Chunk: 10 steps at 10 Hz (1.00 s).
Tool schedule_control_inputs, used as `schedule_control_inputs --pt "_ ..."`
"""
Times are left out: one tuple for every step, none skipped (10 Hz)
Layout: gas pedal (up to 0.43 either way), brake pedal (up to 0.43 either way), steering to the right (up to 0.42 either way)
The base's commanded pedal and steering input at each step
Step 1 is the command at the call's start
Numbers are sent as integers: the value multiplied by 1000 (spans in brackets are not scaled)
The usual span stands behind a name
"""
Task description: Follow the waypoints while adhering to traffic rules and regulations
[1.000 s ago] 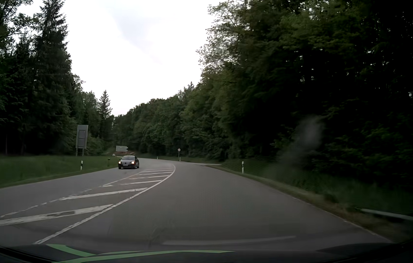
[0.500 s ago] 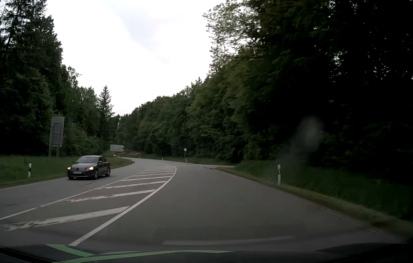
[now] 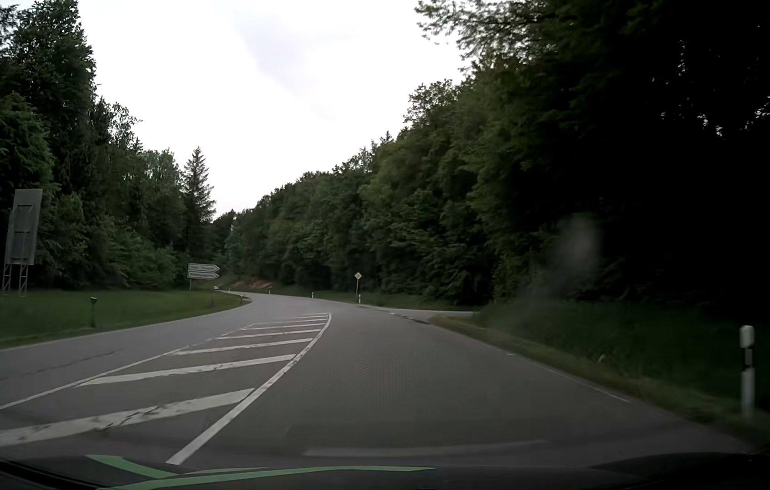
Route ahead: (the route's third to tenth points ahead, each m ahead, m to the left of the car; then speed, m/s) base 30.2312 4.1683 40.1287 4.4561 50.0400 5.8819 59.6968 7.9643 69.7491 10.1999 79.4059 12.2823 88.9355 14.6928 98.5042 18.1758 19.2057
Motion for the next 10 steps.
schedule_control_inputs --pt "67 0 -16" --pt "67 0 -16" --pt "67 0 -16" --pt "67 0 -16" --pt "67 0 -16" --pt "67 0 -16" --pt "67 0 -16" --pt "79 0 -16" --pt "79 0 -16" --pt "79 0 -16"
